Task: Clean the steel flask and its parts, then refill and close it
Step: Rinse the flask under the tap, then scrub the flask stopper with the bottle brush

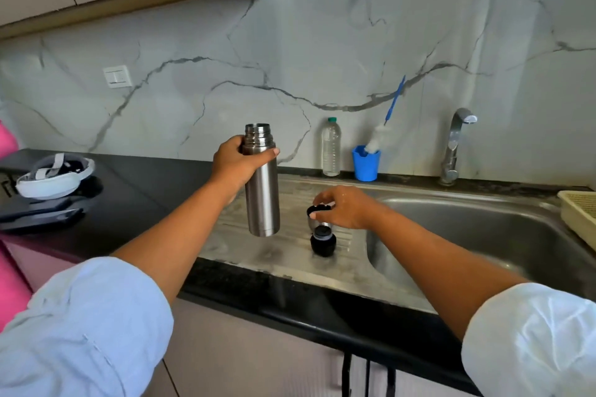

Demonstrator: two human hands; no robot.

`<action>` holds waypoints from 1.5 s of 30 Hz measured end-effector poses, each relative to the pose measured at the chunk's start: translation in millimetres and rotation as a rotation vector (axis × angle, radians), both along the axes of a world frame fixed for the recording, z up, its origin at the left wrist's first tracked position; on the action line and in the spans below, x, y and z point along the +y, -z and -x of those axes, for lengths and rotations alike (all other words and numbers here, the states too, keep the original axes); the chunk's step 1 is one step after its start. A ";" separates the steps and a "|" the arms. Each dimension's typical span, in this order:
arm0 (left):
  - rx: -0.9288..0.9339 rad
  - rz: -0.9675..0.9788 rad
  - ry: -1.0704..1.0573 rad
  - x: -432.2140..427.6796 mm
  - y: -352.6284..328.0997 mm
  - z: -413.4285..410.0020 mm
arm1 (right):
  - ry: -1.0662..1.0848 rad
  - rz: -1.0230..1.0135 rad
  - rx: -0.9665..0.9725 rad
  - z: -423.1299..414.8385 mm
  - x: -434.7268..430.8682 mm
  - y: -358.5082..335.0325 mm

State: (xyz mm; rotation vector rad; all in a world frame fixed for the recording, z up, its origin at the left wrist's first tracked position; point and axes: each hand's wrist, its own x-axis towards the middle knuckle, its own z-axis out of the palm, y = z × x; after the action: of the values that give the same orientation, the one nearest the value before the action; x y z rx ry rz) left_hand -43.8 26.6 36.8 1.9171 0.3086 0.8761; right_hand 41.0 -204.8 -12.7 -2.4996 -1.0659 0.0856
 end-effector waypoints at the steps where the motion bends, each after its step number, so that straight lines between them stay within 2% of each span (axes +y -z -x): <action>1: 0.009 0.008 -0.003 3.6 6.4 0.8 | -0.006 0.023 -0.005 2.2 0.5 1.3; 12: -0.001 0.030 0.014 8.8 36.8 8.4 | -0.012 0.128 -0.005 19.5 -7.3 15.3; 18: -0.003 0.028 0.003 5.2 41.0 10.5 | 0.015 0.097 0.048 20.5 -10.5 25.3; 32: 0.001 0.048 -0.017 -11.7 46.3 21.4 | 0.066 -0.001 0.017 19.5 -9.7 48.8; 38: 0.032 -0.044 -0.086 -17.3 50.8 23.3 | 0.081 -0.052 0.033 21.3 -10.4 47.7; 41: 0.022 -0.105 -0.155 -24.4 50.6 25.5 | 0.109 -0.164 0.034 22.1 -13.9 44.7; 45: -0.154 -0.540 -0.321 -48.1 48.8 35.0 | 0.118 -0.213 0.014 20.2 -28.0 34.7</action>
State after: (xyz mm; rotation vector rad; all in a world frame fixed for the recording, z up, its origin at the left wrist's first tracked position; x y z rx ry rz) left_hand -78.8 -21.5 -12.1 2.3098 0.3127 1.4250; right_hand 20.9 -232.8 -47.4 -2.3593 -0.8705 -0.0424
